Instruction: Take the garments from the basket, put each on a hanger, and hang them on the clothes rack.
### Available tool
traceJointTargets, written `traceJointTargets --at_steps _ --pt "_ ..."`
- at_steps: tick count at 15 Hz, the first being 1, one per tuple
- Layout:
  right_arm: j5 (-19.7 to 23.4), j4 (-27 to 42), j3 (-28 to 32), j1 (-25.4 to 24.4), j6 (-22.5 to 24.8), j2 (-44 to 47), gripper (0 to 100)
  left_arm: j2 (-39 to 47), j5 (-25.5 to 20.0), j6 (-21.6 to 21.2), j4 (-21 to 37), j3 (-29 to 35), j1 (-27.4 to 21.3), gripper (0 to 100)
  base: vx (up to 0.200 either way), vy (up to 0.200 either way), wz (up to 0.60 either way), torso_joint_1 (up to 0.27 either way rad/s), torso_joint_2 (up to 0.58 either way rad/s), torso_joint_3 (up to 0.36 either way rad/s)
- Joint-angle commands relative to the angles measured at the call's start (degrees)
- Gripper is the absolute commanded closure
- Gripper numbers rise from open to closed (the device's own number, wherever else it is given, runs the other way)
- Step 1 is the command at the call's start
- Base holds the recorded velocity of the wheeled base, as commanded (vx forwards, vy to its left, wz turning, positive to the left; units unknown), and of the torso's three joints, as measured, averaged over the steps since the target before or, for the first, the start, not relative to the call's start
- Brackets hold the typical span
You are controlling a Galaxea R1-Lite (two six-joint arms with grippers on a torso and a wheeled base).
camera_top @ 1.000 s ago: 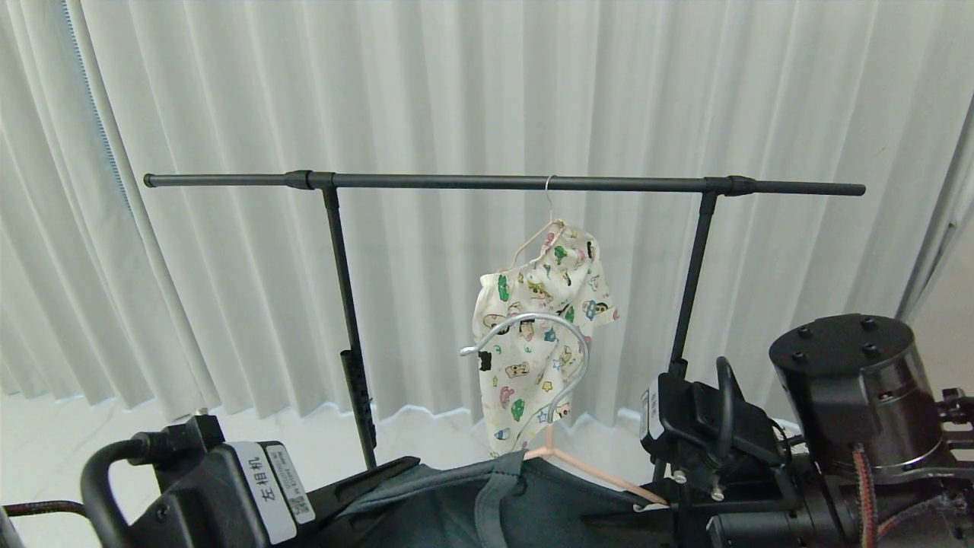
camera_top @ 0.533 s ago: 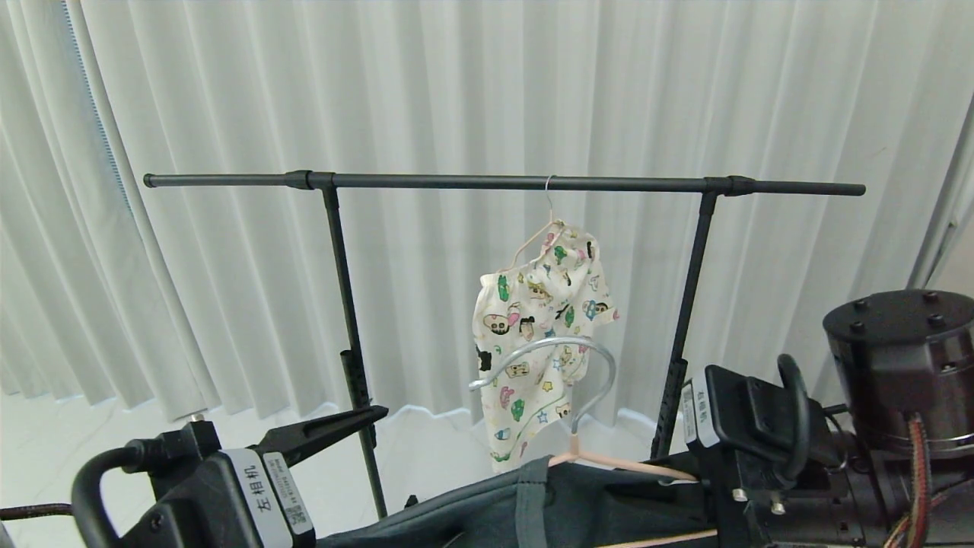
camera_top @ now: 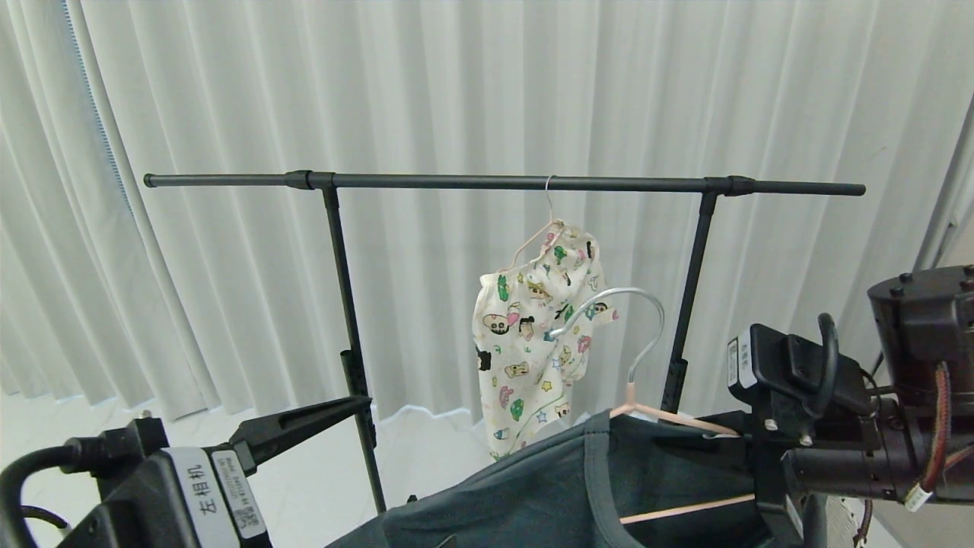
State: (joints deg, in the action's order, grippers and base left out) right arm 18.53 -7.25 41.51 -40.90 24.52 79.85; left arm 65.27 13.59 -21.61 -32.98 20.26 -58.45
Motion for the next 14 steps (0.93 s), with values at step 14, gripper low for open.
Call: traceJointTargets --at_steps 14 --pt "1.1 -0.3 4.2 2.9 3.7 -1.9 100 -8.2 -0.6 7.0 0.2 -15.8 14.1 0 0.0 0.0 0.0 0.0 0.0 0.0"
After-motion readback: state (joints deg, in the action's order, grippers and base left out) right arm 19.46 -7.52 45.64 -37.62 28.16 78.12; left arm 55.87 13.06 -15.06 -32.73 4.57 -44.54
